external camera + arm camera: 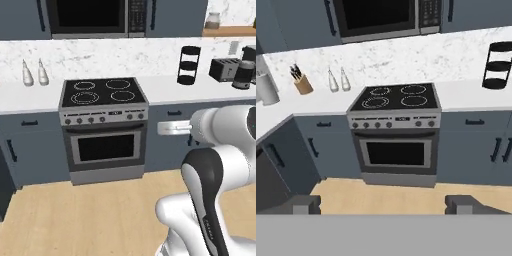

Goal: Navigate to the electric kettle.

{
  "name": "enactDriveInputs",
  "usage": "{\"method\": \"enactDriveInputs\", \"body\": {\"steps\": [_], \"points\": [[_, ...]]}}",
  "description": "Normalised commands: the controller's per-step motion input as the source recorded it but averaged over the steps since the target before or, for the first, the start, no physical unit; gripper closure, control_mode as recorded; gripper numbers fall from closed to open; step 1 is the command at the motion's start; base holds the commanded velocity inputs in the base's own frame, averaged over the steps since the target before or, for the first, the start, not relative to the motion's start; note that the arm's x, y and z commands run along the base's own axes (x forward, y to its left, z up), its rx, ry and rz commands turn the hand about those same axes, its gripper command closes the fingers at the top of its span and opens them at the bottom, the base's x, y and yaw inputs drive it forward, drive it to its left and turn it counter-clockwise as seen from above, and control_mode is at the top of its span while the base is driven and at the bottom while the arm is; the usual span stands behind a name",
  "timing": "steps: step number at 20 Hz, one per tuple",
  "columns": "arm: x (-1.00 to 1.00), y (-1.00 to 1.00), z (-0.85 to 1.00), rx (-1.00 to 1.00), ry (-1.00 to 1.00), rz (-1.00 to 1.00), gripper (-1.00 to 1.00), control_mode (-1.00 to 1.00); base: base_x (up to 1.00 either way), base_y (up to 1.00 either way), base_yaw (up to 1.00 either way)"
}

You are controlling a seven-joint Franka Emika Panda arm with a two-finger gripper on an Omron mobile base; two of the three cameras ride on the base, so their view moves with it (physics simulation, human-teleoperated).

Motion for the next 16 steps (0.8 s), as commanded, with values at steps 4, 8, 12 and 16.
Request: {"method": "enactDriveInputs", "body": {"steps": [4, 8, 12, 16], "points": [[0.0, 0.0, 0.0, 0.0, 0.0, 0.0, -1.0, 1.0, 0.46, -1.0, -0.18], [0.0, 0.0, 0.0, 0.0, 0.0, 0.0, -1.0, 1.0, 0.81, -1.0, -0.07], [0.0, 0.0, 0.0, 0.0, 0.0, 0.0, -1.0, 1.0, 0.96, -1.0, -0.05], [0.0, 0.0, 0.0, 0.0, 0.0, 0.0, -1.0, 1.0, 0.96, -1.0, -0.05]]}}
